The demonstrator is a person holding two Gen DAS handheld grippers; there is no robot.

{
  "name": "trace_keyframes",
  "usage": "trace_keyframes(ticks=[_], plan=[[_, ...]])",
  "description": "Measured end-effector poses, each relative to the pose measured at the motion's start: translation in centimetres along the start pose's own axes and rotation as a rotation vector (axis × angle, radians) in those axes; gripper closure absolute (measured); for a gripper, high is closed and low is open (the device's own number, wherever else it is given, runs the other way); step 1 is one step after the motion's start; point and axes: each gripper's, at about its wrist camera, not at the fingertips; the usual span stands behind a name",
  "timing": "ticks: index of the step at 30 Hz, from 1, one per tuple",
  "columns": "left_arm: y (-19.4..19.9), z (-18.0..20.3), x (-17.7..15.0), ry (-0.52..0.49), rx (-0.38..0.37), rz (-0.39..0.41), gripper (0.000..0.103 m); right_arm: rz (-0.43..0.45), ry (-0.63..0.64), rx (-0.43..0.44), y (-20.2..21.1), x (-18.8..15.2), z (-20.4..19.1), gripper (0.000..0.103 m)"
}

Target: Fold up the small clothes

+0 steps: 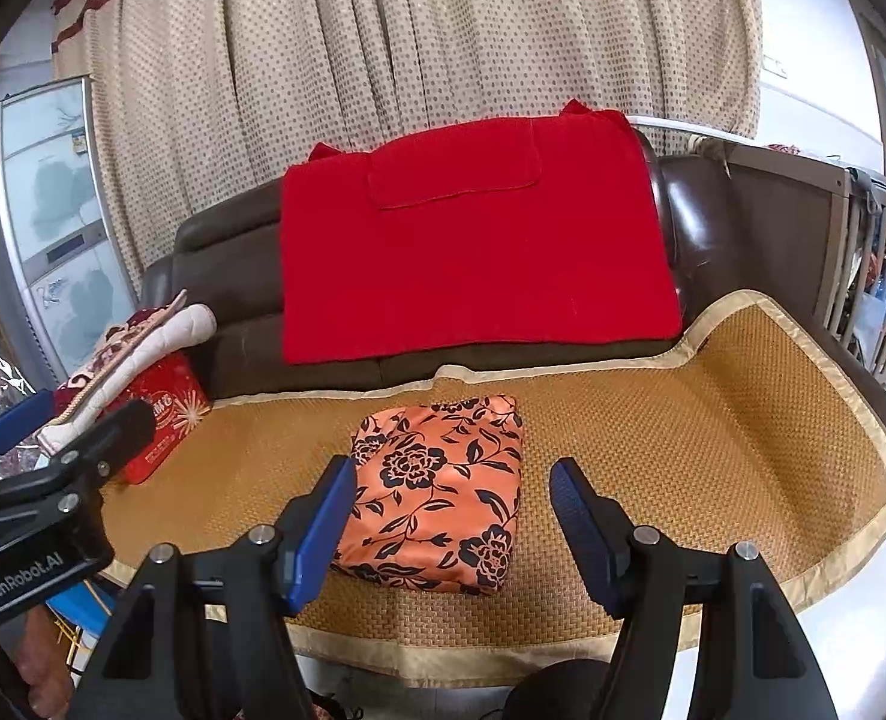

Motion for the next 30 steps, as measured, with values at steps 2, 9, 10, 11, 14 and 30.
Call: trace_keyframes(ticks=[2, 9, 10, 11, 14, 30], plan=[[-0.4, 0.0, 0.0, 0.002, 0.000, -0.007, 0.000, -0.005, 0.001, -0.001, -0.3, -0.1, -0.1, 0.032], [-2.5, 0.0, -0.6, 0.003, 0.006, -0.044, 0.000, -0.047, -0.001, -0.012, -2.7, -0.3, -0.1, 0.032], [-3.0, 0.0, -0.8, 0.003, 0.008, -0.054, 0.000, -0.054, -0.003, -0.015, -3.0, -0.5, 0.0, 0.032], [-3.4, 0.1, -0.9, 0.002, 0.009, -0.063, 0.000, -0.065, -0.007, -0.016, -3.5, -0.6, 0.1, 0.032], [-4.9, 0.2, -1.3, -0.001, 0.013, -0.093, 0.000, -0.085, -0.017, -0.017, -4.6, -0.8, 0.2, 0.032], [-11.1, 1.4, -2.8, -0.024, 0.024, -0.207, 0.000, -0.168, -0.030, -0.019, -9.8, -1.7, 0.7, 0.032]])
Point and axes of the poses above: each gripper's, at about its wrist camera, not at the fingertips, and y roughly against the way its jaws point, z to its right, x to its top, and after that the axes turned 7 degrees about x, right-handed
